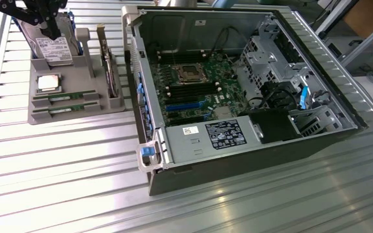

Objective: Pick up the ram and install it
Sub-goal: 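Pick up the ram and move it above insertion slot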

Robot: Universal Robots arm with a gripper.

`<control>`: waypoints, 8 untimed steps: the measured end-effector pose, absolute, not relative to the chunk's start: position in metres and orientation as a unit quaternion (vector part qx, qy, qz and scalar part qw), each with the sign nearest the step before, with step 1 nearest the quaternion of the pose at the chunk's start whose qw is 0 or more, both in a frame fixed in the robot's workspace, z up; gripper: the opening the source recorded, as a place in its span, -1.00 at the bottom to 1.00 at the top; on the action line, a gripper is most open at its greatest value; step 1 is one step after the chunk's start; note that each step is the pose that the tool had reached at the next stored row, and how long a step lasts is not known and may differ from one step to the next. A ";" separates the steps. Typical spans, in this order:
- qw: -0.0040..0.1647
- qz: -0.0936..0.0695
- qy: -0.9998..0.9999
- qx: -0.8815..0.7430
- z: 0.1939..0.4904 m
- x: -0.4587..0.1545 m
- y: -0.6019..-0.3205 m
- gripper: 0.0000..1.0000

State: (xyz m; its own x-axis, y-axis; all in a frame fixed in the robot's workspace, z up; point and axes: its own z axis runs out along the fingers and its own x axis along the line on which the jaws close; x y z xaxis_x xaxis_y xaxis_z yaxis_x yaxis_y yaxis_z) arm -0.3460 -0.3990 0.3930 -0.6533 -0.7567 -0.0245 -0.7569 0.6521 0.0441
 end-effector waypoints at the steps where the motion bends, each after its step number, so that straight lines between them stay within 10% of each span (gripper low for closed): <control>1: 0.002 0.025 0.903 -0.429 0.393 -0.346 -0.399 -0.80; 8: 0.000 0.025 0.876 -0.482 0.393 -0.346 -0.399 -0.80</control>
State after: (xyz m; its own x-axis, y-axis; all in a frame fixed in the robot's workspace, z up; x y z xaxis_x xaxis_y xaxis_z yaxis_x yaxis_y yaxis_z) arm -0.3460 -0.3990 0.3930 -0.5358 -0.8440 -0.0244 -0.8440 0.5345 0.0441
